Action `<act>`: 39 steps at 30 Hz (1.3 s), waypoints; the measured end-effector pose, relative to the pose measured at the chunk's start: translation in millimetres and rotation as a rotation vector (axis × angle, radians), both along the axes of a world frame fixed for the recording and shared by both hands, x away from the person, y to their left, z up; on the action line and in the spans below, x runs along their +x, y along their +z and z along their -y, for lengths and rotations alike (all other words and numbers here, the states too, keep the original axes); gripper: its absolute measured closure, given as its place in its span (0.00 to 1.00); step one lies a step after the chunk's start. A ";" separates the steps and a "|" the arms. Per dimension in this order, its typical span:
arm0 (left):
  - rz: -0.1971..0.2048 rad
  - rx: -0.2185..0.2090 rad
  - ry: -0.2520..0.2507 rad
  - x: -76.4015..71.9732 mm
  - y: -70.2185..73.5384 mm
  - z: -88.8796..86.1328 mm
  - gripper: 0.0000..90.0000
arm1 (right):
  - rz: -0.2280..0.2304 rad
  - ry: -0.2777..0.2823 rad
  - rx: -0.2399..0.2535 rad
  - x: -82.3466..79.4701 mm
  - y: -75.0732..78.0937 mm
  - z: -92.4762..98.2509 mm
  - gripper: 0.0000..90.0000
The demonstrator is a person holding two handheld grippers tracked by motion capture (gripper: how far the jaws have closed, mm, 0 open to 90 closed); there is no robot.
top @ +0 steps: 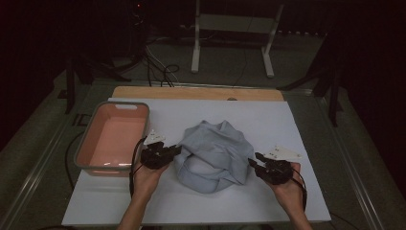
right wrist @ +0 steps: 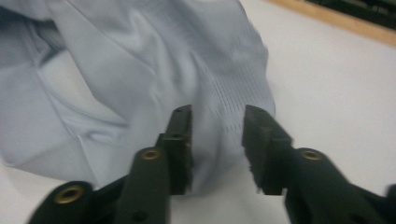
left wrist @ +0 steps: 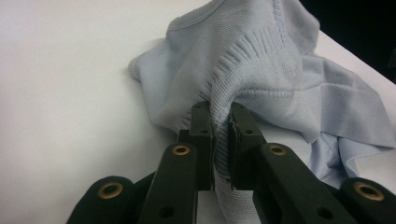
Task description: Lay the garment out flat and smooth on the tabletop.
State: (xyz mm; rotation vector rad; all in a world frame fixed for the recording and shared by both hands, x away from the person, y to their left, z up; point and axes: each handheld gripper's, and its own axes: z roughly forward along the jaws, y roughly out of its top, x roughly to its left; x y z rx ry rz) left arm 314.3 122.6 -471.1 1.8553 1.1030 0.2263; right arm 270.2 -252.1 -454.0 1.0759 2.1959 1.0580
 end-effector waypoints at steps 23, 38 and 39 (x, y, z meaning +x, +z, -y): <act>0.013 0.016 0.044 -1.7 3.7 -5.5 0.83 | -0.080 0.160 -0.140 -10.2 -34.6 -39.4 0.51; 0.065 0.031 0.001 -21.6 17.5 1.8 0.71 | -0.089 0.128 -0.125 -1.6 -28.1 -23.9 0.95; 0.068 0.034 -0.006 -23.4 18.0 3.2 0.71 | -0.084 0.123 -0.117 -1.4 -26.8 -23.2 0.95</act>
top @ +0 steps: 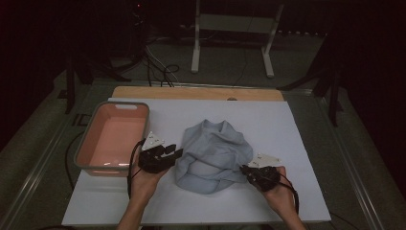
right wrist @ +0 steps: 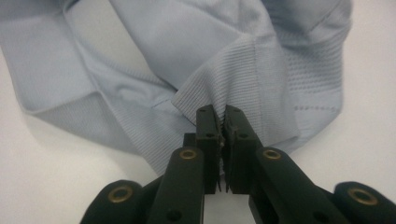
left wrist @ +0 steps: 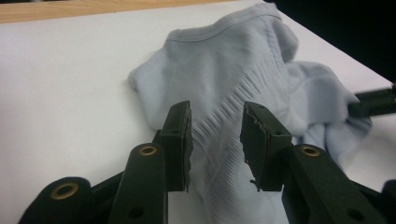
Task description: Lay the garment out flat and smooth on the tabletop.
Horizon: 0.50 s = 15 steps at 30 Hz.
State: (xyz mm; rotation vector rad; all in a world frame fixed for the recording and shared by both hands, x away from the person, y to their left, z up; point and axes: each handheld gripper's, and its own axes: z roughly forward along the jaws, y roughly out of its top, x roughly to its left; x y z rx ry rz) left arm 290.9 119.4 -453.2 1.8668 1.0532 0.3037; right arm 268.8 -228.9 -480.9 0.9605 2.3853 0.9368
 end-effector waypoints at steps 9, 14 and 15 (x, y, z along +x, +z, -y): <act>0.009 0.017 -0.057 -13.7 1.6 14.0 0.69 | 0.025 -0.019 0.048 3.1 8.3 6.3 0.95; 0.000 0.033 -0.076 -23.0 -1.5 18.5 0.67 | 0.018 -0.019 0.057 4.5 9.3 6.9 0.95; -0.001 0.036 -0.078 -24.9 -2.1 18.9 0.66 | 0.021 -0.017 0.057 5.0 9.4 7.0 0.95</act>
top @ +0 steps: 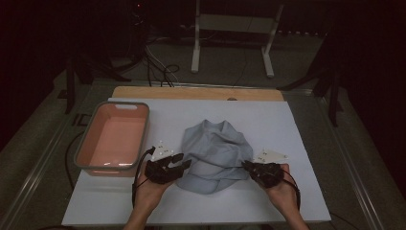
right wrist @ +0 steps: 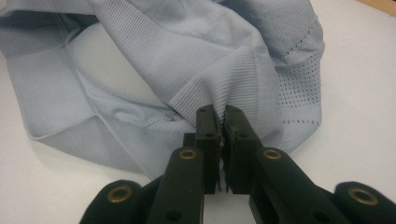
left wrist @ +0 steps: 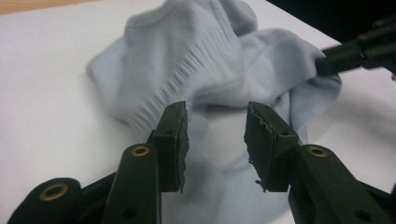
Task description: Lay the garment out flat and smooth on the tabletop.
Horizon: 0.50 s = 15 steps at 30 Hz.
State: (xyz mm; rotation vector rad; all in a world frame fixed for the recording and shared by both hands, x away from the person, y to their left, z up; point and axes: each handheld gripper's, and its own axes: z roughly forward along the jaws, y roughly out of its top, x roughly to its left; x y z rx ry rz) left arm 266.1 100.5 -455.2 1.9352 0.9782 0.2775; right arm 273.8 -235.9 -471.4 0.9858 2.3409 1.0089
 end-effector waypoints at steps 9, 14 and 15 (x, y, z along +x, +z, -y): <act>0.004 -0.002 -0.028 -12.4 1.1 4.6 0.66 | -0.003 0.004 0.004 1.1 1.1 -1.7 0.95; -0.007 0.060 -0.043 -9.3 -10.5 13.2 0.64 | 0.002 0.002 0.005 1.4 1.6 -2.9 0.95; -0.017 0.075 -0.039 -7.1 -14.3 13.5 0.63 | 0.002 -0.001 0.005 1.2 2.0 -3.1 0.95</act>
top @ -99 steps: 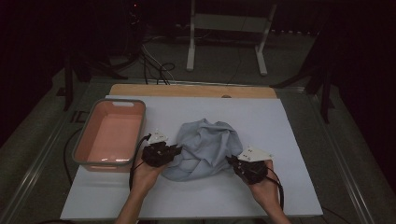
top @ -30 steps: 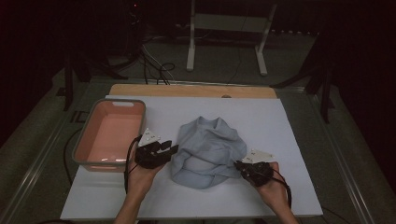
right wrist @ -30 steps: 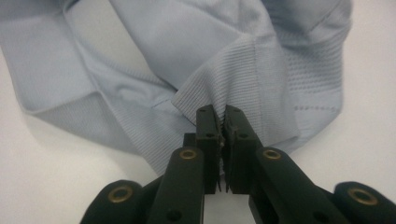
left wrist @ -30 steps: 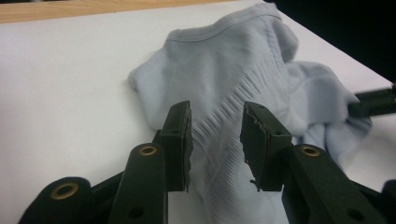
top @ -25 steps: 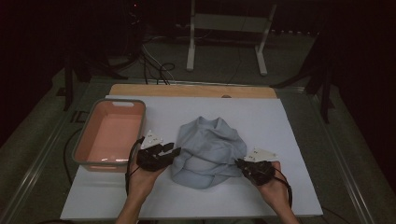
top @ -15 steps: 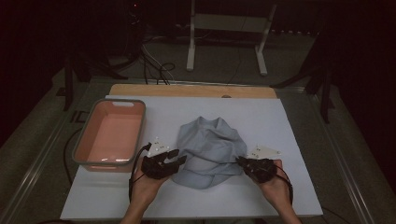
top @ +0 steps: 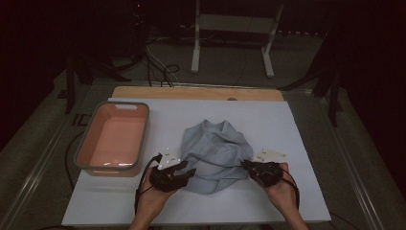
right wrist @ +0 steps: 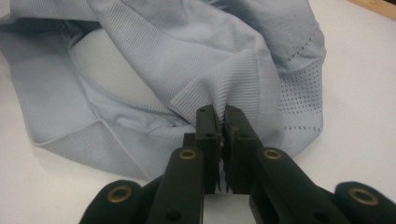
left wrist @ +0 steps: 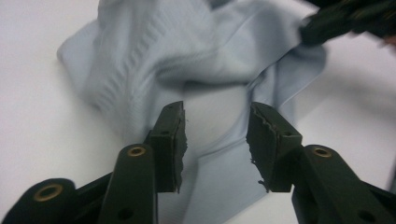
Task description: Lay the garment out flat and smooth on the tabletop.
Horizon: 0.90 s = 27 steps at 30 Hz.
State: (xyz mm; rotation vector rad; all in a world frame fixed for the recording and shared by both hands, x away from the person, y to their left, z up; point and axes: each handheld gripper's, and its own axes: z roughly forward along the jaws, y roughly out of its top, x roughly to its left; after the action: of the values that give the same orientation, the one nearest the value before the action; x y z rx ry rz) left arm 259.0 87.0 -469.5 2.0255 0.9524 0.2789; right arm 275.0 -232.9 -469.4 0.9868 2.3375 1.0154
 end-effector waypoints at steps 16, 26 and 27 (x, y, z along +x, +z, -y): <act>0.067 0.263 0.085 14.8 -26.8 8.3 0.46 | 0.023 -0.015 0.019 1.1 6.6 10.3 0.95; 0.088 0.345 0.132 14.2 -28.7 1.1 0.52 | 0.039 -0.043 0.022 1.6 9.5 18.0 0.95; 0.091 0.350 0.135 14.0 -28.4 0.0 0.54 | 0.037 -0.044 0.025 1.8 10.0 19.2 0.96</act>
State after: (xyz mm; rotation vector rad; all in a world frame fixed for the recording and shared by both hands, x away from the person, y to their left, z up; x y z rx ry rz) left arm 273.0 87.0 -498.0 2.2422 1.0408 0.6441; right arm 276.8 -252.0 -459.4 1.0157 2.2683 1.0399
